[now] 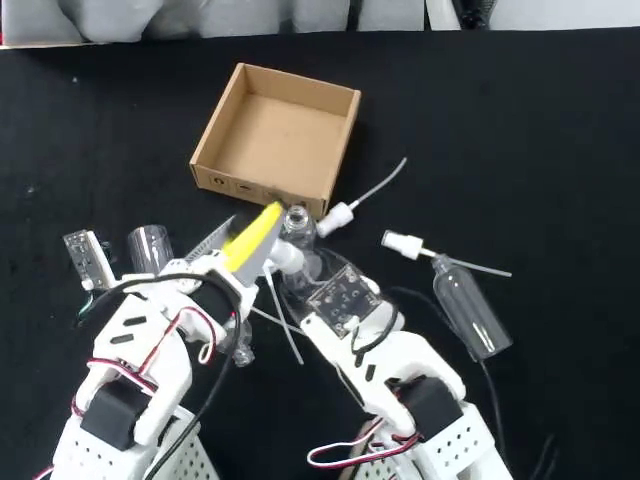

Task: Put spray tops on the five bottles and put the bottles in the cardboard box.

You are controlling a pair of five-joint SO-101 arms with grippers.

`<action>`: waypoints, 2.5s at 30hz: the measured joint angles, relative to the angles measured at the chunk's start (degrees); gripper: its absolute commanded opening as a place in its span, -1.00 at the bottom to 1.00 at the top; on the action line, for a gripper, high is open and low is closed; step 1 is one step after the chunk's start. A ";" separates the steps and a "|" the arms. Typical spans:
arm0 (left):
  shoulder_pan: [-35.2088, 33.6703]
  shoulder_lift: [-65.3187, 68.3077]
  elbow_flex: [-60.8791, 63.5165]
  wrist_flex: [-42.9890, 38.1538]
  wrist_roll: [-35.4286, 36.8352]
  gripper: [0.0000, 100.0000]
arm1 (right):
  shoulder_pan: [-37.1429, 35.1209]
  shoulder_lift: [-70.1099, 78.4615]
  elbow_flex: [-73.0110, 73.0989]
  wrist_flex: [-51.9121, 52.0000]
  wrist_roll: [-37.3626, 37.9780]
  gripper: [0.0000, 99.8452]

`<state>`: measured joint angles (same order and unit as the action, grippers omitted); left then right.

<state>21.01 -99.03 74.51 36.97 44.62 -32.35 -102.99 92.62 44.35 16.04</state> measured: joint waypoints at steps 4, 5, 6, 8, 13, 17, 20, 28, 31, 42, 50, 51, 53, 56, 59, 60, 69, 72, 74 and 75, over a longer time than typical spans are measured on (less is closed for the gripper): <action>-1.76 0.00 0.00 0.00 0.00 -0.55 | 0.00 0.00 -0.97 0.00 -1.67 -0.96; -1.85 0.00 0.00 0.00 0.00 -0.55 | 0.00 0.00 -1.05 0.00 -1.76 -0.96; -1.93 0.00 0.00 0.00 0.00 -0.55 | 0.00 0.00 -1.05 0.00 -1.85 -0.96; -2.02 0.00 0.00 0.00 0.00 -0.55 | 0.00 0.00 -1.05 0.00 -1.93 -0.96; -6.59 0.09 0.00 0.00 0.00 -0.55 | 0.00 0.00 -1.05 -0.09 -2.02 -0.96; -11.87 0.09 0.00 0.00 0.00 -0.55 | 0.00 0.00 -1.05 -0.18 -2.02 -0.96; -13.36 -0.35 1.85 0.00 0.00 -0.55 | 0.00 0.00 -1.05 -1.32 -2.90 -0.96; -13.19 0.09 5.63 0.00 -5.19 -0.55 | 0.00 0.00 -1.93 -2.90 -4.31 -0.96; -13.19 0.09 6.24 0.00 -6.95 -0.55 | 0.00 0.00 -3.34 -2.90 -4.84 -0.96; -4.57 0.09 7.74 0.00 -9.32 -0.55 | 0.00 0.00 -3.52 -2.90 -6.33 -0.96; 2.46 -0.09 7.74 0.00 -9.41 -0.55 | 0.18 0.00 -3.52 -2.90 -6.33 -0.96; 3.16 -0.18 7.74 0.00 -9.41 -0.55 | 0.18 0.00 -3.52 -2.90 -6.33 -0.96; 3.87 -0.35 7.65 0.00 -9.41 -0.55 | 0.18 0.00 -3.52 -2.90 -6.33 -0.96; 3.87 -0.35 7.65 0.00 -9.41 -0.55 | 0.18 0.00 -3.52 -2.90 -6.33 -0.96; 3.87 -0.35 7.65 0.00 -9.41 -0.55 | 0.18 0.00 -3.52 -2.90 -6.33 -0.96; 3.87 -0.26 7.65 0.00 -9.41 -0.55 | 0.18 0.00 -3.52 -2.90 -6.33 -0.96; -2.90 0.09 5.98 0.00 -9.41 -0.55 | 0.00 0.00 -3.52 -2.64 -6.33 -0.96; -5.54 0.09 5.36 0.00 -9.41 -0.55 | 0.00 0.00 -3.52 -2.64 -6.33 -0.96; -7.12 0.09 5.36 0.00 -9.41 -0.55 | 0.00 0.00 -3.52 -2.64 -6.33 -0.96; -7.56 0.09 5.36 0.00 -9.41 -0.55 | 0.00 0.00 -3.52 -2.64 -6.33 -0.96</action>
<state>13.45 -98.95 79.87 36.97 35.21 -32.35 -102.99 89.10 41.71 9.71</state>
